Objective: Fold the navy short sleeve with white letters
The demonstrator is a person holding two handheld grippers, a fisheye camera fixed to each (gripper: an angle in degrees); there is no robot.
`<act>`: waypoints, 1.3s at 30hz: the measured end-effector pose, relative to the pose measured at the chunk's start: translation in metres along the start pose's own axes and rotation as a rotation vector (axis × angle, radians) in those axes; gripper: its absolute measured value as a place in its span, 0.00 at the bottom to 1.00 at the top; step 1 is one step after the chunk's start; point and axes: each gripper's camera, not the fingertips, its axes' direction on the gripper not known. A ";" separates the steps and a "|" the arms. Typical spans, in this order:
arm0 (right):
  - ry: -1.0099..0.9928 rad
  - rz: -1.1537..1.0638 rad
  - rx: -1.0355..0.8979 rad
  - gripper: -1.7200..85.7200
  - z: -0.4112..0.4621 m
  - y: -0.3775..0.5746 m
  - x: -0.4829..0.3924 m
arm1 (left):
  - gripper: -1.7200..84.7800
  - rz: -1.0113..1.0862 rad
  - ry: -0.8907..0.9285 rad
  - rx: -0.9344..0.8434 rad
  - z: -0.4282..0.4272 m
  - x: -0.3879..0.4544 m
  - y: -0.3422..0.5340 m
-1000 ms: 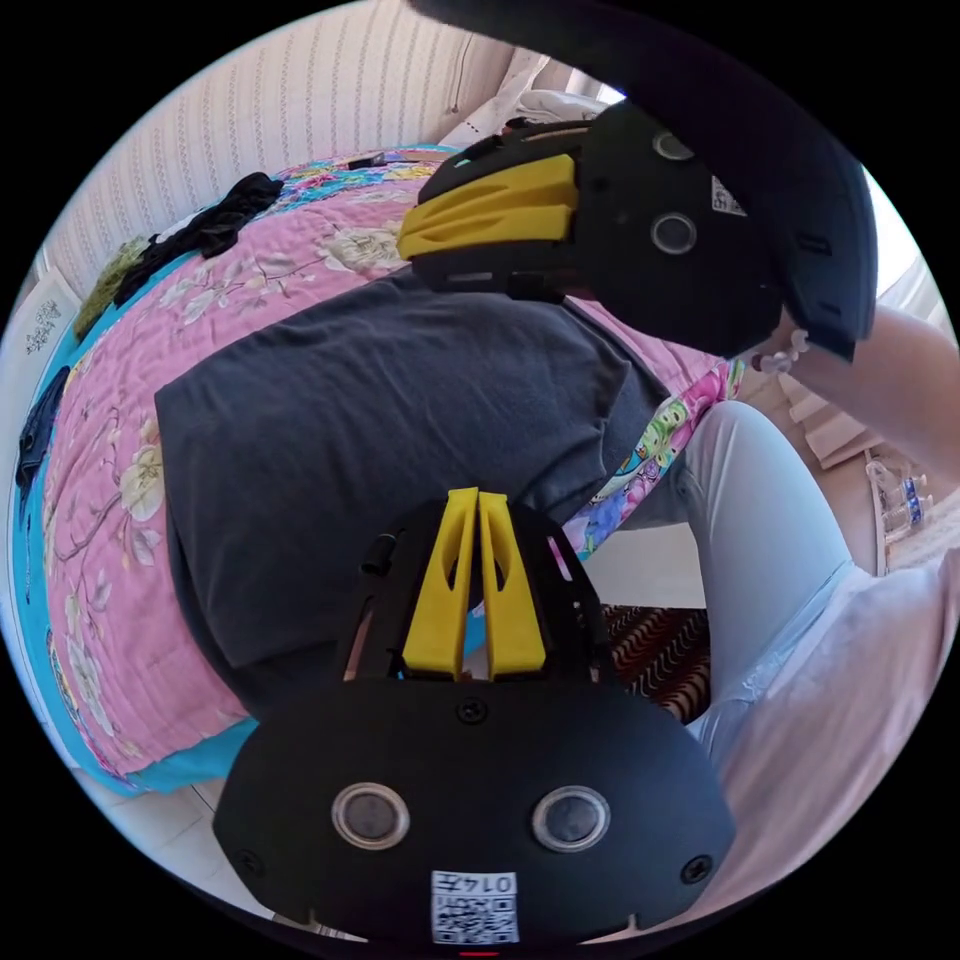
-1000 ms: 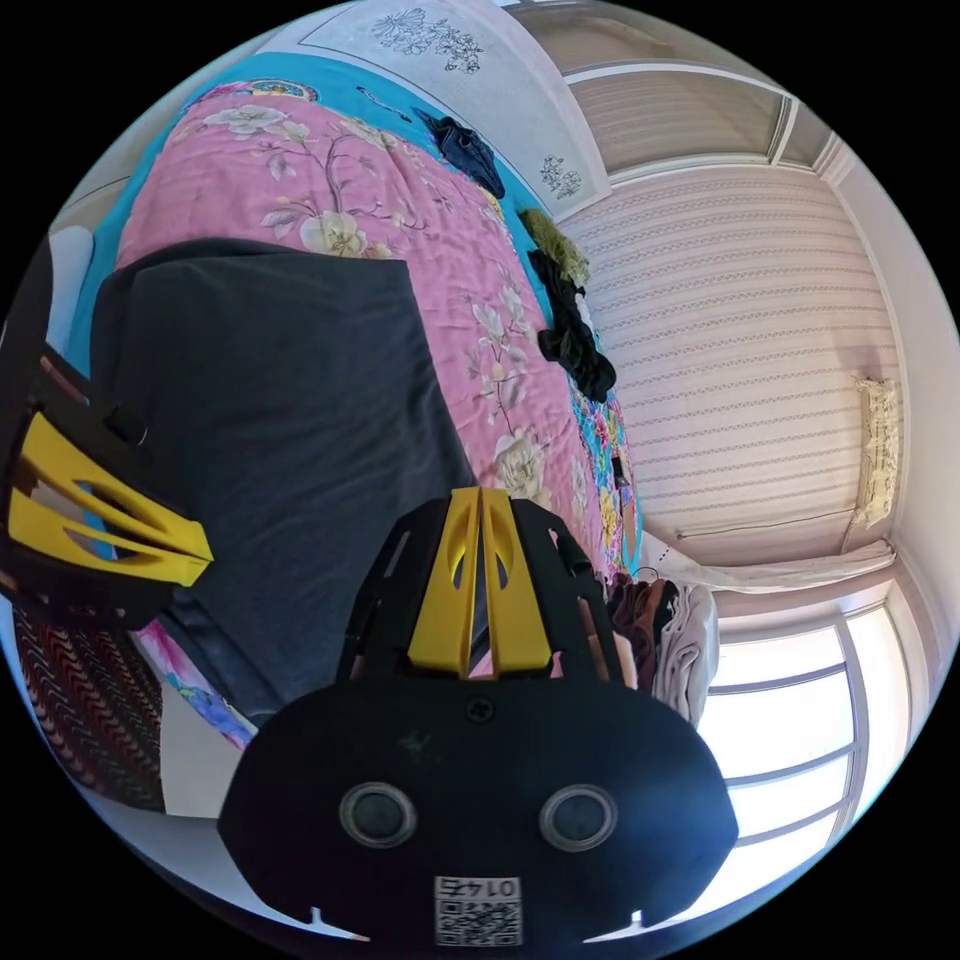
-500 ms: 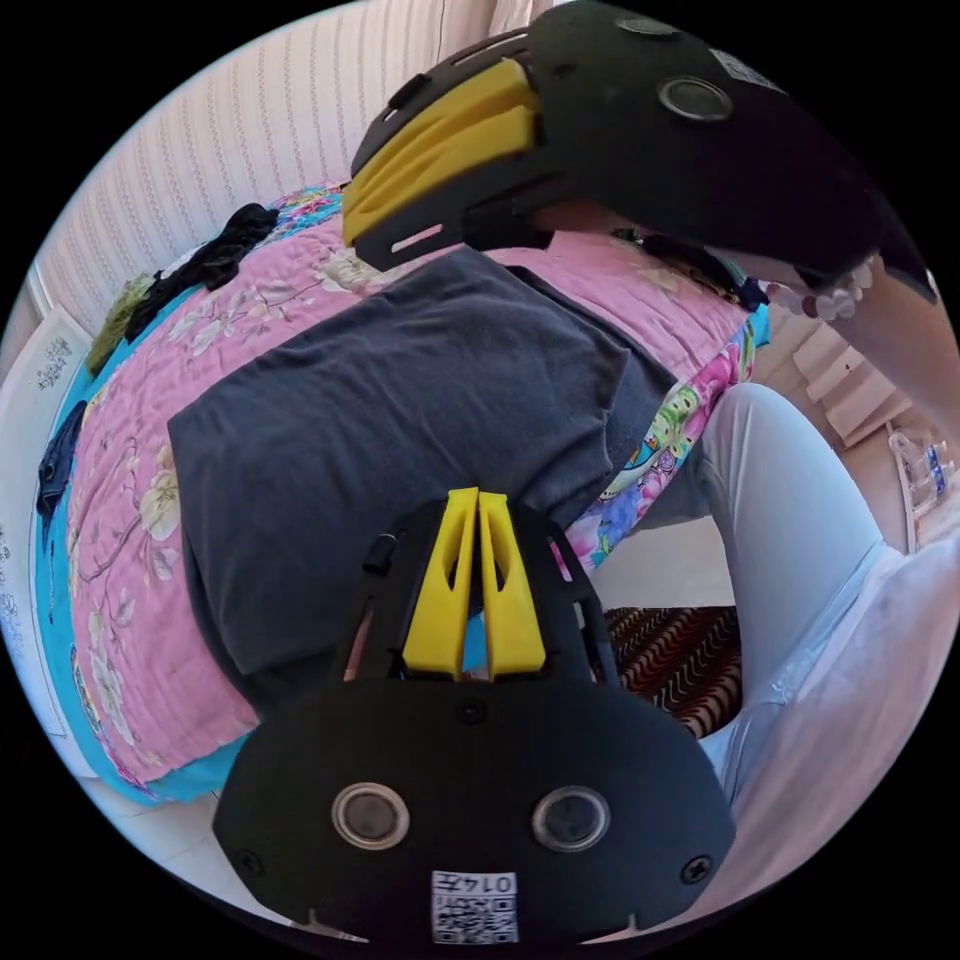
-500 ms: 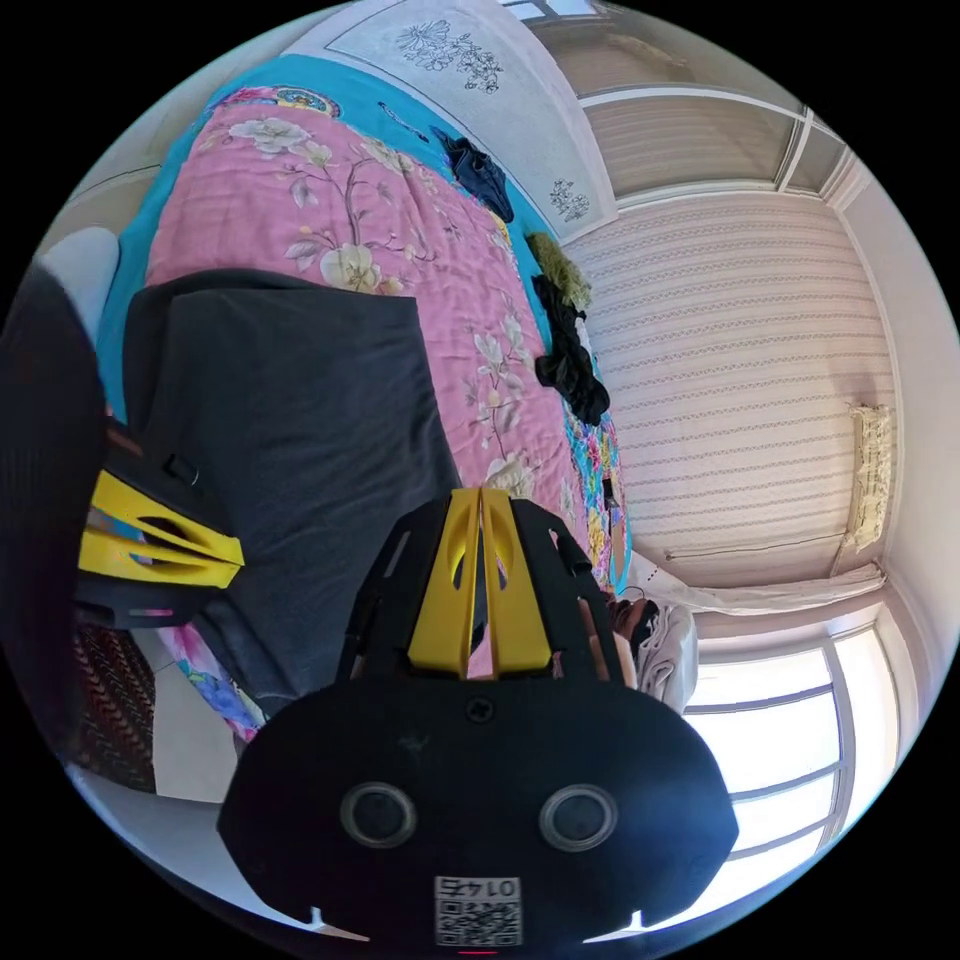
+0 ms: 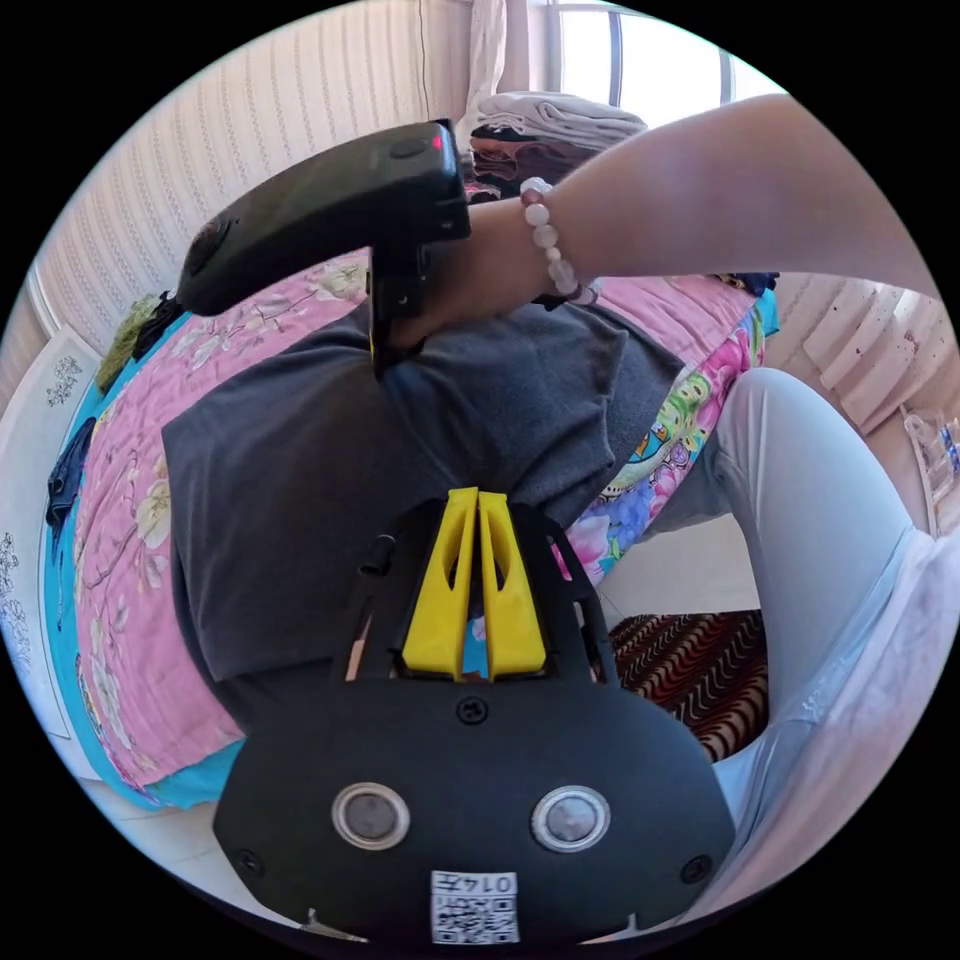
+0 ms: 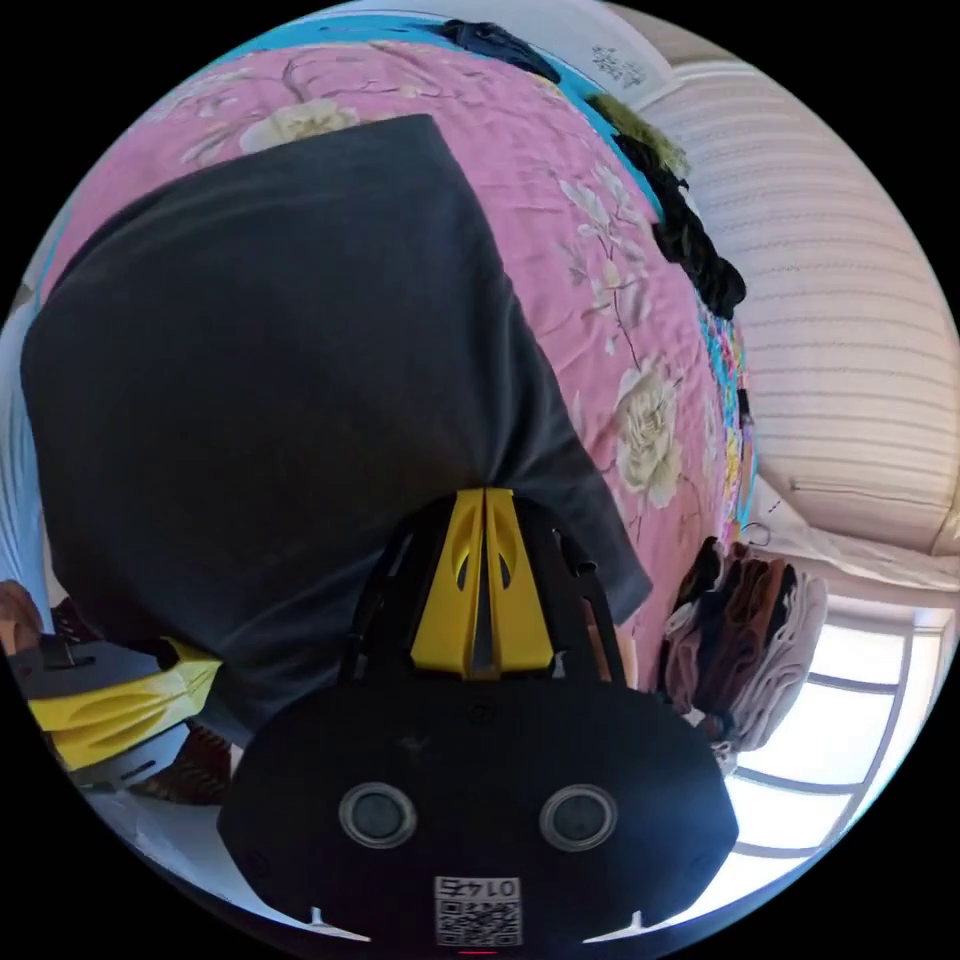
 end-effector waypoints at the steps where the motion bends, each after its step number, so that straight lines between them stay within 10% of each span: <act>1: 0.087 -0.068 -0.017 0.01 0.001 -0.002 -0.010 | 0.01 0.002 0.007 0.001 0.001 -0.002 -0.002; 18: -0.058 0.065 -0.036 0.01 0.025 -0.010 0.095 | 0.01 -0.034 0.135 -0.015 -0.003 -0.031 -0.032; 39: -0.443 1.008 0.153 0.19 0.014 0.396 0.203 | 0.14 -0.110 0.288 0.039 -0.008 -0.118 -0.261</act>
